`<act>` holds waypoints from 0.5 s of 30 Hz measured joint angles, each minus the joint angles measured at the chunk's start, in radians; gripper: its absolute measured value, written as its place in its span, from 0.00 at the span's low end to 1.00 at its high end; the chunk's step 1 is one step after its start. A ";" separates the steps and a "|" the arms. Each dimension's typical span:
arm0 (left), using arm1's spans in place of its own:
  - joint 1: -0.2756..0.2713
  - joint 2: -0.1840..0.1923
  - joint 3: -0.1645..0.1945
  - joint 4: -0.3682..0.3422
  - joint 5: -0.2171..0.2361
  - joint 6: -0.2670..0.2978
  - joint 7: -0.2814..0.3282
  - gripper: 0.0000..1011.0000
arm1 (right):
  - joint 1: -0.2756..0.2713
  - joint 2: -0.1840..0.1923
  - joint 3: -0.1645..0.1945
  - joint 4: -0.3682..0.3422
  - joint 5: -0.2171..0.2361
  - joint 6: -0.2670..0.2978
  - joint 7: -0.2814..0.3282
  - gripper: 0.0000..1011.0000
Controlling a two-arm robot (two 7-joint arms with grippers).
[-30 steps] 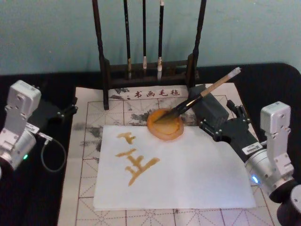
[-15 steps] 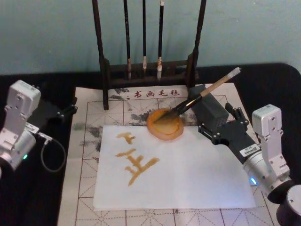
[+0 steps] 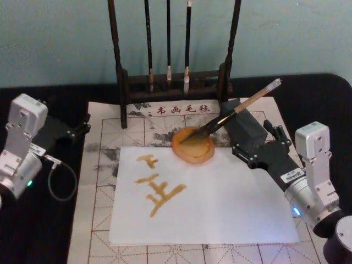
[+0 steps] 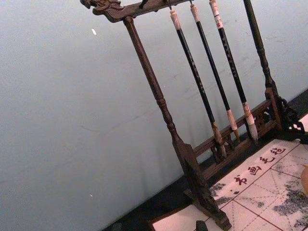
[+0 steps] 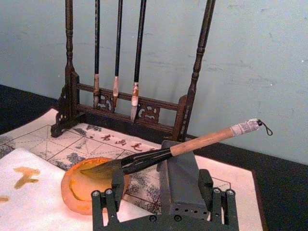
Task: Pick up the brush from the inkstone, write on the paper, then place the brush back to its original position.
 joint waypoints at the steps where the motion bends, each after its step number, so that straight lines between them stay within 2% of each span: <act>1: 0.000 0.000 0.000 0.000 0.000 0.000 0.000 0.99 | 0.000 0.000 0.000 0.000 0.000 0.000 0.000 0.99; 15: 0.000 0.000 0.000 0.000 0.000 0.000 0.000 0.99 | 0.000 0.001 -0.001 -0.001 0.003 0.000 0.000 0.99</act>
